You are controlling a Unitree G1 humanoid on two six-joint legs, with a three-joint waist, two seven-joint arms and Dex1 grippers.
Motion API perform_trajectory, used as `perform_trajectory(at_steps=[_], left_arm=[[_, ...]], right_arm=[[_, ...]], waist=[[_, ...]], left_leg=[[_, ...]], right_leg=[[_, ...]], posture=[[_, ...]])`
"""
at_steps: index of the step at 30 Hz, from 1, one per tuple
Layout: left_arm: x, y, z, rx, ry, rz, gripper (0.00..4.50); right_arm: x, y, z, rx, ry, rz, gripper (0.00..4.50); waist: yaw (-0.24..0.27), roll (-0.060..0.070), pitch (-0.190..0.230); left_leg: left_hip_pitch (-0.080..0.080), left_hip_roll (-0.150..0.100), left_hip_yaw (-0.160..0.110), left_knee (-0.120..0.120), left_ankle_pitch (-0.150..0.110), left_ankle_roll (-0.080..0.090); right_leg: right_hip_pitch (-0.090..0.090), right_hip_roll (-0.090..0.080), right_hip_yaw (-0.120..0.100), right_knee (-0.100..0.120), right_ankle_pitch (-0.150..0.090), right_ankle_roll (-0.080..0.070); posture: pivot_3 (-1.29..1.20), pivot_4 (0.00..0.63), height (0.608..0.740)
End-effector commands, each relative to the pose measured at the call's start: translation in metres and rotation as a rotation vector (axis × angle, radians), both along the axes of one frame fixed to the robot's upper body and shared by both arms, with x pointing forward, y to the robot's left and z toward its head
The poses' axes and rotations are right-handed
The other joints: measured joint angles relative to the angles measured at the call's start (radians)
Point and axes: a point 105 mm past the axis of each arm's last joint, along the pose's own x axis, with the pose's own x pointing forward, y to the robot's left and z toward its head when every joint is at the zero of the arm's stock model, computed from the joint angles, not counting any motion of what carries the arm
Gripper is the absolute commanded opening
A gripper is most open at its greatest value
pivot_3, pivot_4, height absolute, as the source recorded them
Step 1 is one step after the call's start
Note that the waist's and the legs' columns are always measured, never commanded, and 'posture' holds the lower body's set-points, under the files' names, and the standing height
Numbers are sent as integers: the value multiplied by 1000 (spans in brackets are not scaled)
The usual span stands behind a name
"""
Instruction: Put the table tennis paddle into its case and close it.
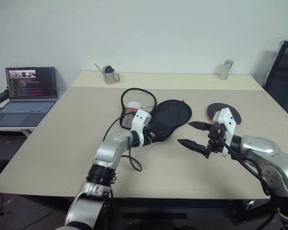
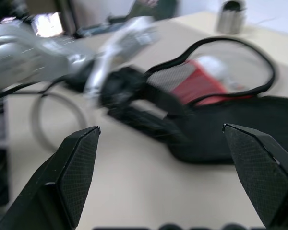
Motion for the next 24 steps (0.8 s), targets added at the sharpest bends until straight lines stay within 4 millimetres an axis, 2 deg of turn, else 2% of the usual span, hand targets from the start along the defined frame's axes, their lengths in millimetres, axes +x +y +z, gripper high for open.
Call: perform_trajectory(at_steps=[1,4,9,18,24], left_arm=[[-12,19,33,-59,-133,-52,3858],[-18,45,47,-48,-229,-78,3858],[-8,91,71,-22,-333,27,3858],[-20,130,68,34,-293,-9,3858],[-17,139,75,41,-309,21,3858]], right_arm=[[16,-6,6,45,-7,-110,4500],[29,-7,-3,79,74,-200,4500],[49,0,-25,60,195,-331,4500],[82,11,-53,50,258,-508,4500],[96,25,-62,115,306,-550,4500]], waist=[[2,0,0],[2,0,0],[5,0,0],[1,0,0],[-3,1,0]], left_leg=[[0,0,0,0,0,0],[0,0,0,0,0,0],[0,-1,1,0,0,0],[0,-1,2,-1,0,0],[0,-1,2,-1,0,0]], right_leg=[[0,0,0,0,0,0],[0,0,0,0,0,0],[0,0,0,0,0,0],[-1,1,1,0,0,0],[-2,2,1,1,0,0]], posture=[[0,150,740],[0,150,740],[0,150,740],[0,150,740],[0,150,740]])
